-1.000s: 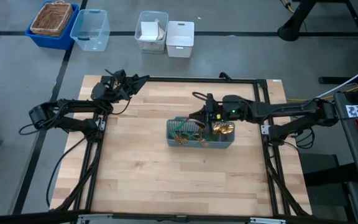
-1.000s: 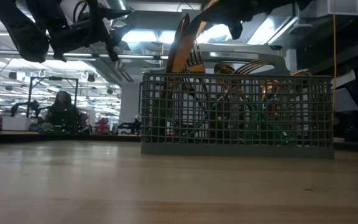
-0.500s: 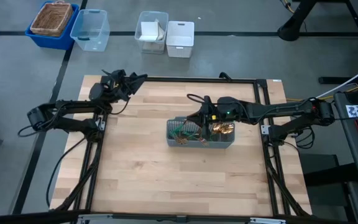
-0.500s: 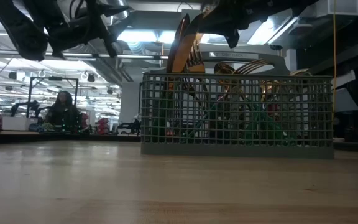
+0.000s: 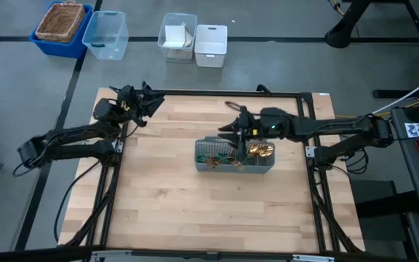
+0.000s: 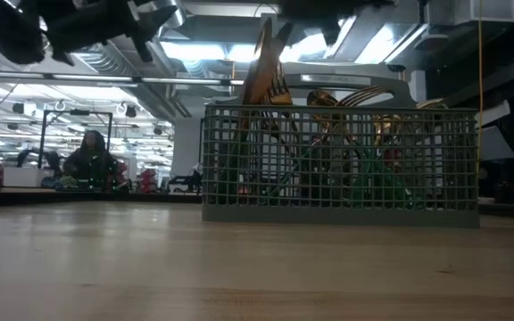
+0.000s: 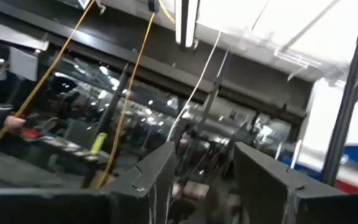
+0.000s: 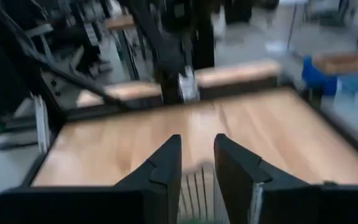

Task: Sort silverware
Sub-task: Adjust the gray utensil holder on the table, then return to Home Position

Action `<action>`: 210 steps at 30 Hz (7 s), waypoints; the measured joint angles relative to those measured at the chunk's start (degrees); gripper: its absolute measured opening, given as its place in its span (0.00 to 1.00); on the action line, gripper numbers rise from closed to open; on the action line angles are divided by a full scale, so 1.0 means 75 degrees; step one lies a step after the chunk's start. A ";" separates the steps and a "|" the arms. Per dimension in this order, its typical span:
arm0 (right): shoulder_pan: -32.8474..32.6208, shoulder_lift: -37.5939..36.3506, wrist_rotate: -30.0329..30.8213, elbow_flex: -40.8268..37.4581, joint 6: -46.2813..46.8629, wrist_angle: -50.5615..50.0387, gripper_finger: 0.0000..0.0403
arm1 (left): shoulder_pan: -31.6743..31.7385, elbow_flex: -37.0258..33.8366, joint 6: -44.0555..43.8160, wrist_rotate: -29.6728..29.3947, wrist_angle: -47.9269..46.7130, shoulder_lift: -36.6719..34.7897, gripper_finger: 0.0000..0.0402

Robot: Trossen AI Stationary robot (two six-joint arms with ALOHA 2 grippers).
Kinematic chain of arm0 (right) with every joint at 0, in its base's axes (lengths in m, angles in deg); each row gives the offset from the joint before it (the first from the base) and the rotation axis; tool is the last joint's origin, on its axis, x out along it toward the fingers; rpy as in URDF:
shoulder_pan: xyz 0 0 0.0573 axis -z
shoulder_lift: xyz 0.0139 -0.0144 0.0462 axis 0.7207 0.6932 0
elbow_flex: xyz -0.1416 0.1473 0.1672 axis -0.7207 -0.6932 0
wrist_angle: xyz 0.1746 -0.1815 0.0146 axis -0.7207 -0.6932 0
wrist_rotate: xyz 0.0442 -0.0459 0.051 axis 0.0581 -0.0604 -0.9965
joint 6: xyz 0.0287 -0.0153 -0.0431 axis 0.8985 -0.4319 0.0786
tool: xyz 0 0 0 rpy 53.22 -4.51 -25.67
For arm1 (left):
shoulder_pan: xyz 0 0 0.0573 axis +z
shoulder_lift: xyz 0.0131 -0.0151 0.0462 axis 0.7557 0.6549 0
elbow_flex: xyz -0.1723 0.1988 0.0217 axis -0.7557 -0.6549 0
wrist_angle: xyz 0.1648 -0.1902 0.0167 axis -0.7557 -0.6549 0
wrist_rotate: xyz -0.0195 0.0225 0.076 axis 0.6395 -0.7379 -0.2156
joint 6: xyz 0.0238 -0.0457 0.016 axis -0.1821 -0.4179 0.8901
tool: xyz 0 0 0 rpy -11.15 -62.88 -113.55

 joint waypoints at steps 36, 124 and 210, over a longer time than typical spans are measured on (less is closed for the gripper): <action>0.0003 -0.3088 0.3261 0.2600 -0.0287 -0.6505 0.24 | -0.2964 -0.1729 0.2440 -0.3565 -0.4846 -0.2926 0.38; 0.0003 -0.9452 0.1850 -0.7244 0.0650 -0.1892 0.24 | -0.3161 -0.2588 0.1152 -0.3961 -0.8069 -0.6729 0.38; 0.0000 -0.9149 0.0227 -0.7856 -0.2895 -0.0246 0.24 | -0.3164 -0.2588 0.1149 -0.3960 -0.8078 -0.6729 0.38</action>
